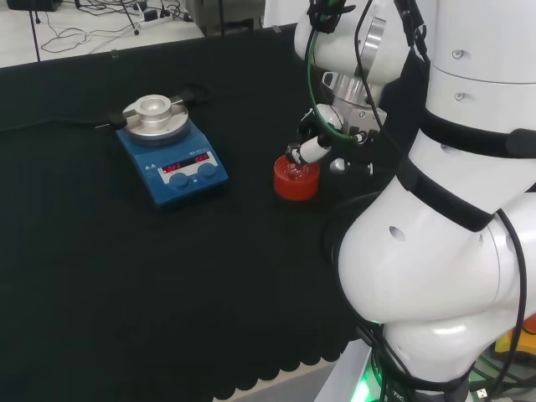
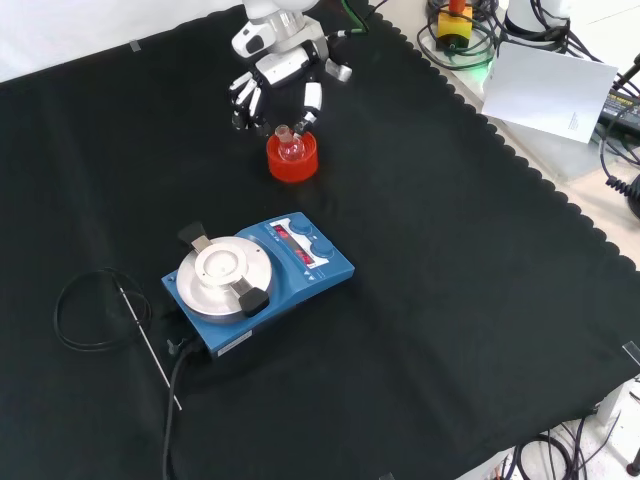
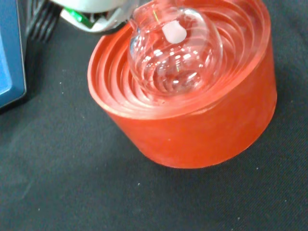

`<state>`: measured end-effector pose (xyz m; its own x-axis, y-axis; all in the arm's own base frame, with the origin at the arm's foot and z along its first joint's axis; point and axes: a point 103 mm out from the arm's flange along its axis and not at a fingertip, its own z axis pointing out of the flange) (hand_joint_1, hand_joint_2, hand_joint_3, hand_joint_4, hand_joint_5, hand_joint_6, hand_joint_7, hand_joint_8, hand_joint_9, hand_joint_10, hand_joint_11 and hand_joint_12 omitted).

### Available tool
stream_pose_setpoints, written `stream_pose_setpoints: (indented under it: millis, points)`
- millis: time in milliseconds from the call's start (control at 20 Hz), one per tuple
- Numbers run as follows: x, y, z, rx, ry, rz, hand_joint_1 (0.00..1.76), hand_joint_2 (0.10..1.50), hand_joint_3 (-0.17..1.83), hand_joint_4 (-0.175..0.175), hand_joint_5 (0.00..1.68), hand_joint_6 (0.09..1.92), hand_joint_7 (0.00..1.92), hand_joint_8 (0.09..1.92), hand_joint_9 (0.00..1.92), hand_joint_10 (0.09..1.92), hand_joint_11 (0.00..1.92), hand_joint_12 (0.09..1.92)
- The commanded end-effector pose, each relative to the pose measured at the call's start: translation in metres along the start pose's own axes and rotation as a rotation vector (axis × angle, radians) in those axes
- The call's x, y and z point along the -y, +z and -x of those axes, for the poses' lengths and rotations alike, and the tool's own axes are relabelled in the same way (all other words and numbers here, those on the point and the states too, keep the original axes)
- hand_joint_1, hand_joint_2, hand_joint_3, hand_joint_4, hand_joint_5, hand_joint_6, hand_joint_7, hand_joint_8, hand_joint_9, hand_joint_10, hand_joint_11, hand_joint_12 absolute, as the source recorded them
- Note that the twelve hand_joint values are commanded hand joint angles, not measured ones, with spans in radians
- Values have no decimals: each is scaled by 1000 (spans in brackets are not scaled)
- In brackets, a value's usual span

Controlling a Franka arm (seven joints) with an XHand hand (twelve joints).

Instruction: Pick up the round-bottom flask.

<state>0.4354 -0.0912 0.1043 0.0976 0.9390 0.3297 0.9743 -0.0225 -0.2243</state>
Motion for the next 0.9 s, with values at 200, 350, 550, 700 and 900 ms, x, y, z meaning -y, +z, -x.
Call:
stream_pose_setpoints:
  millis: [200,350,550,700,900]
  points:
    - [-1,8,-11,25,2,-8,859,640,604,-85,734,870,310,693,520,656,79,1448]
    - [-2,10,-14,22,6,-8,861,639,605,-84,727,872,310,693,519,655,78,1447]
    - [-3,8,-5,15,7,-13,863,638,607,-84,733,876,310,693,520,655,78,1447]
    - [-3,10,-10,26,13,-11,867,640,609,-85,752,882,314,695,524,656,78,1447]
    - [-3,12,-12,34,17,-8,869,643,611,-87,771,878,318,697,529,657,82,1448]
